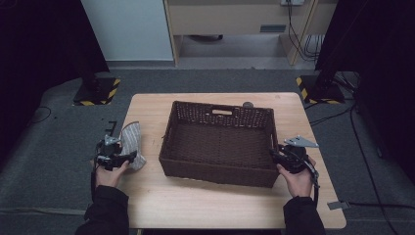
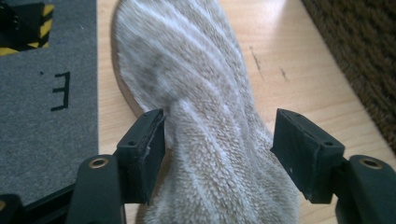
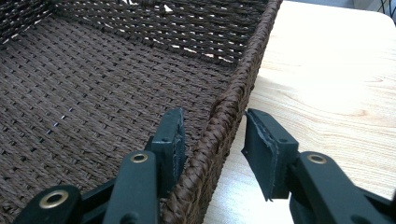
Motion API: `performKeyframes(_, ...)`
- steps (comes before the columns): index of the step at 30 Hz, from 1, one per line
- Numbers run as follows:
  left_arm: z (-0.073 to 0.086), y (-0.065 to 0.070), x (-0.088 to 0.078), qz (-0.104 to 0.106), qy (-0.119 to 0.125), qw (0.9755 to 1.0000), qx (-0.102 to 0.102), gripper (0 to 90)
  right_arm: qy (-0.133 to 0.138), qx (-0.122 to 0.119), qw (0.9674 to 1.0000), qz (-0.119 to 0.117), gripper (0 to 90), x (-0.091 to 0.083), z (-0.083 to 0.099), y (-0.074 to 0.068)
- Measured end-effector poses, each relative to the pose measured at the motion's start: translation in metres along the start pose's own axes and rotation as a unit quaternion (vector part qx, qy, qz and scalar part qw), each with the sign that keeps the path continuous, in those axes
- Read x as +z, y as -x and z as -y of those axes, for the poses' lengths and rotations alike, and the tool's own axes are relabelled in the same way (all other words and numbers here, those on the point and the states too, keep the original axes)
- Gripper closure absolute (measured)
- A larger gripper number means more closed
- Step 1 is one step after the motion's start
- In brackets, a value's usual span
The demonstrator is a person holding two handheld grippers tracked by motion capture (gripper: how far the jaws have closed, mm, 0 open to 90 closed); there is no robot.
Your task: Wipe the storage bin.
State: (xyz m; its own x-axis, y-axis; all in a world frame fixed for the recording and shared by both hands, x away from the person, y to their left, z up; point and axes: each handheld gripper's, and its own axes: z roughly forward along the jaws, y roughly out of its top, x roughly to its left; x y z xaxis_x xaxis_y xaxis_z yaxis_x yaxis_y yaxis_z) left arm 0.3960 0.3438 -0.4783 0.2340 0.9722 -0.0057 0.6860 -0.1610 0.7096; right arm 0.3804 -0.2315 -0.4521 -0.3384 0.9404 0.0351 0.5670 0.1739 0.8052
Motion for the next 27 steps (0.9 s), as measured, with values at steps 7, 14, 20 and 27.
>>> performKeyframes(7,-0.006,-0.002,-0.013,0.006,0.029,0.9995,-0.009,32.8,0.0,0.0,1.0,-0.002,58.0,0.0,0.0,0.0)
performKeyframes(14,-0.016,0.01,-0.031,0.021,0.058,0.9981,0.0,33.2,-0.002,-0.006,1.0,-0.004,61.4,0.0,-0.001,0.0)
performKeyframes(20,-0.025,0.026,-0.038,0.049,0.073,0.996,0.017,34.3,-0.004,-0.012,0.9999,-0.009,66.5,0.0,-0.002,-0.002)
performKeyframes(27,-0.033,0.048,-0.042,0.083,0.088,0.9921,0.031,37.6,-0.003,-0.015,0.9999,-0.008,68.3,0.001,-0.002,-0.003)
